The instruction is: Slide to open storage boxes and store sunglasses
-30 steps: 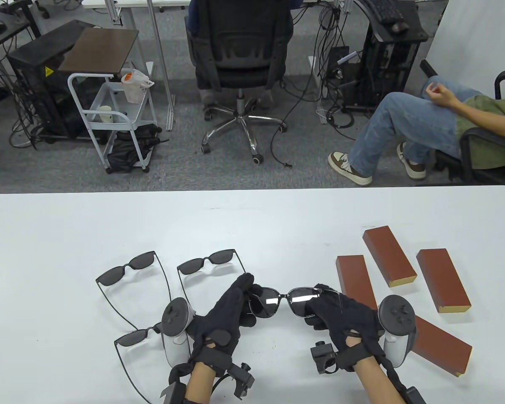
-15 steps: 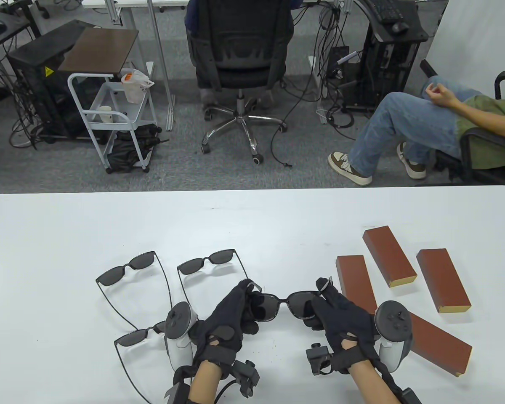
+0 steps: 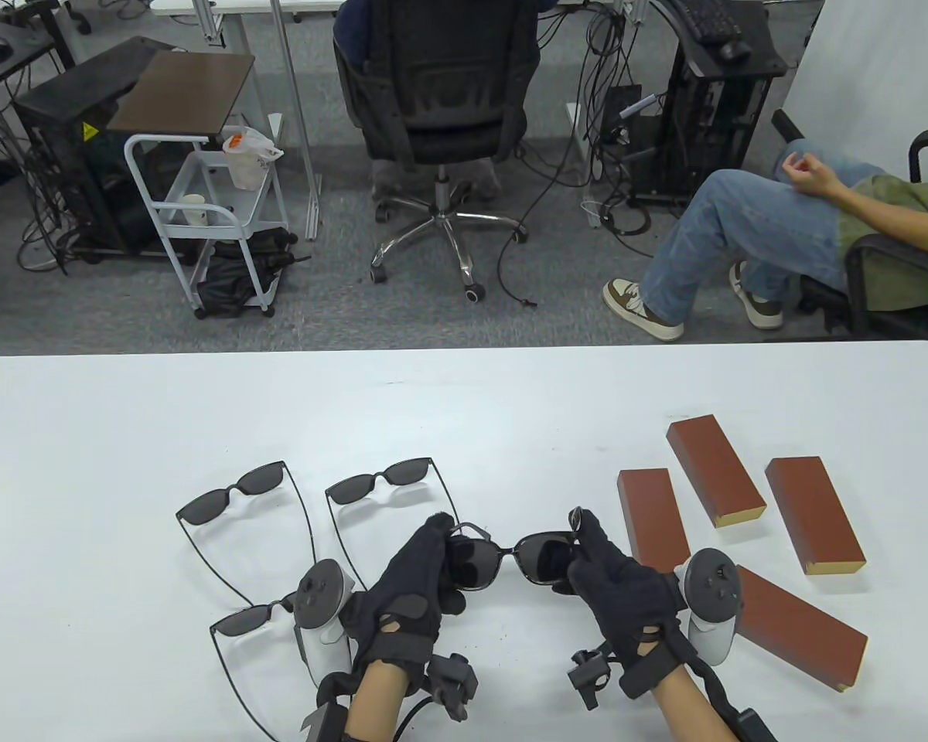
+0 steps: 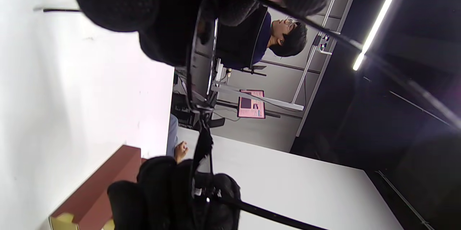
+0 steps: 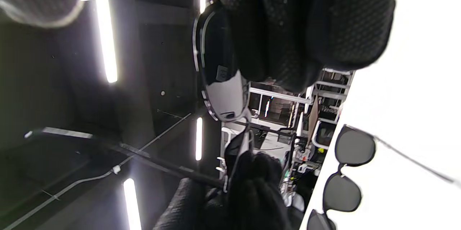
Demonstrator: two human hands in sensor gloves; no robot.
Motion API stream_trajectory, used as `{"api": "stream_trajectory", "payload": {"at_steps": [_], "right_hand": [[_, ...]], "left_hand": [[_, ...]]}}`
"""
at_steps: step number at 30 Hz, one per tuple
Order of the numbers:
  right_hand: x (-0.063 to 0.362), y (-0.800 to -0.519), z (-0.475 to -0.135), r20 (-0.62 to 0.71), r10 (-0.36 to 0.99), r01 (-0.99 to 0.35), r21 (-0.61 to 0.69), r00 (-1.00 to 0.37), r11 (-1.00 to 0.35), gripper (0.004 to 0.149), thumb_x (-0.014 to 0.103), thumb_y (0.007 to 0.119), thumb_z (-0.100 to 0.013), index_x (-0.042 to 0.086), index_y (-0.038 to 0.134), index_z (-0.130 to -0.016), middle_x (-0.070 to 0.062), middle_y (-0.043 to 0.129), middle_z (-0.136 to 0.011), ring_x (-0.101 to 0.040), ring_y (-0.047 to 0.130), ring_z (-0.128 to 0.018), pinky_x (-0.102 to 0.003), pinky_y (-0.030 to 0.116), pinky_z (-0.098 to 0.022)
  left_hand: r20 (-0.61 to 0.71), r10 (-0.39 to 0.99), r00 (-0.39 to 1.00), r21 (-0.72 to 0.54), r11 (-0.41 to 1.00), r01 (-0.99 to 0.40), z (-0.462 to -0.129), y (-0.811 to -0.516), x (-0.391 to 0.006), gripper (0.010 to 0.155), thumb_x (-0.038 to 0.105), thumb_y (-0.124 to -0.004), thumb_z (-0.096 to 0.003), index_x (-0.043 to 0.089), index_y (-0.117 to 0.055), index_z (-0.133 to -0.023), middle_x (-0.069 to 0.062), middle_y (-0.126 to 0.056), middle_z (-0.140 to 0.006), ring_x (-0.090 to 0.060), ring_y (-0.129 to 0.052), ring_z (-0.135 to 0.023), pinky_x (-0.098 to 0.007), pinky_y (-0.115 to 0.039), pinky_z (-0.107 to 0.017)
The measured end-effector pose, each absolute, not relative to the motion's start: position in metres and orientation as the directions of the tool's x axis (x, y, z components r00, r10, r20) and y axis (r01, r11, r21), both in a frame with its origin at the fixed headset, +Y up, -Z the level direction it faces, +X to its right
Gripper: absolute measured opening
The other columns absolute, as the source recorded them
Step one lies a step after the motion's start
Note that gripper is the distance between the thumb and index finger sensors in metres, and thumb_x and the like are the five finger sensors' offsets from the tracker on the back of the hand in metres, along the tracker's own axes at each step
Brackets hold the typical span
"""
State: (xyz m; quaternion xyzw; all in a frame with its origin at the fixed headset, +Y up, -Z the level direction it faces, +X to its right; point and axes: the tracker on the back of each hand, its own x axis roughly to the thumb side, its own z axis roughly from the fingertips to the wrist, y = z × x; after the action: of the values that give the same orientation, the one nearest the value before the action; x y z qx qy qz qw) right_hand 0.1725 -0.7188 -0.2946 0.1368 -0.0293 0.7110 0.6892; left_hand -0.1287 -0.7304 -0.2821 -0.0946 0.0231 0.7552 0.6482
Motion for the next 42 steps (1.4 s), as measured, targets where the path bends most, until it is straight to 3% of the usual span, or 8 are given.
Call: {"api": "stream_trajectory", "payload": {"at_steps": [5, 13, 32, 37, 42], "right_hand": [[0.171, -0.72, -0.294, 0.226, 0.974, -0.989, 0.144, 0.009, -0.025, 0.086, 0.075, 0.065, -0.03, 0.013, 0.06, -0.09, -0.015, 0.095, -0.071, -0.037, 0.1, -0.06, -0.047, 0.087, -0.043], [0.175, -0.723, -0.295, 0.169, 0.985, -0.991, 0.133, 0.038, 0.016, 0.073, 0.07, 0.063, -0.035, 0.017, 0.071, -0.085, -0.013, 0.099, -0.066, -0.037, 0.102, -0.057, -0.047, 0.088, -0.041], [0.179, -0.724, -0.296, 0.151, 0.988, -0.996, 0.095, 0.015, 0.001, 0.059, 0.063, 0.067, -0.039, 0.018, 0.083, -0.074, -0.009, 0.105, -0.056, -0.033, 0.107, -0.047, -0.044, 0.092, -0.034], [0.182, -0.724, -0.296, 0.136, 0.991, -0.998, 0.055, -0.003, -0.011, 0.058, 0.062, 0.069, -0.038, 0.018, 0.084, -0.073, -0.008, 0.106, -0.055, -0.031, 0.107, -0.045, -0.043, 0.092, -0.033], [0.189, -0.722, -0.296, 0.128, 0.991, -1.0, 0.013, -0.025, -0.027, 0.057, 0.062, 0.072, -0.037, 0.018, 0.086, -0.071, -0.006, 0.108, -0.051, -0.029, 0.109, -0.041, -0.041, 0.093, -0.029]], "left_hand": [[-0.16, 0.981, -0.111, -0.042, -0.119, -0.992, -0.281, -0.728, -0.133, 0.054, 0.046, -0.075, -0.0523, 0.025, -0.071, -0.101, -0.009, -0.087, -0.091, -0.022, -0.098, -0.06, -0.041, -0.085, -0.039], [-0.154, 0.986, -0.066, -0.003, -0.067, -0.998, -0.283, -0.73, -0.135, 0.05, 0.039, -0.08, -0.05, 0.024, -0.077, -0.098, -0.009, -0.092, -0.085, -0.021, -0.101, -0.053, -0.04, -0.087, -0.036], [-0.14, 0.99, -0.018, 0.033, -0.013, -0.999, -0.283, -0.73, -0.136, 0.046, 0.034, -0.086, -0.046, 0.028, -0.085, -0.091, -0.007, -0.099, -0.078, -0.017, -0.105, -0.046, -0.038, -0.091, -0.032], [-0.126, 0.991, -0.038, -0.016, -0.04, -0.999, -0.284, -0.731, -0.133, 0.048, 0.037, -0.082, -0.0482, 0.026, -0.08, -0.095, -0.006, -0.096, -0.082, -0.018, -0.104, -0.052, -0.039, -0.09, -0.036], [-0.108, 0.99, -0.09, -0.107, -0.101, -0.989, -0.284, -0.732, -0.128, 0.057, 0.051, -0.074, -0.0505, 0.024, -0.072, -0.101, -0.008, -0.091, -0.09, -0.022, -0.102, -0.061, -0.041, -0.088, -0.041]]}}
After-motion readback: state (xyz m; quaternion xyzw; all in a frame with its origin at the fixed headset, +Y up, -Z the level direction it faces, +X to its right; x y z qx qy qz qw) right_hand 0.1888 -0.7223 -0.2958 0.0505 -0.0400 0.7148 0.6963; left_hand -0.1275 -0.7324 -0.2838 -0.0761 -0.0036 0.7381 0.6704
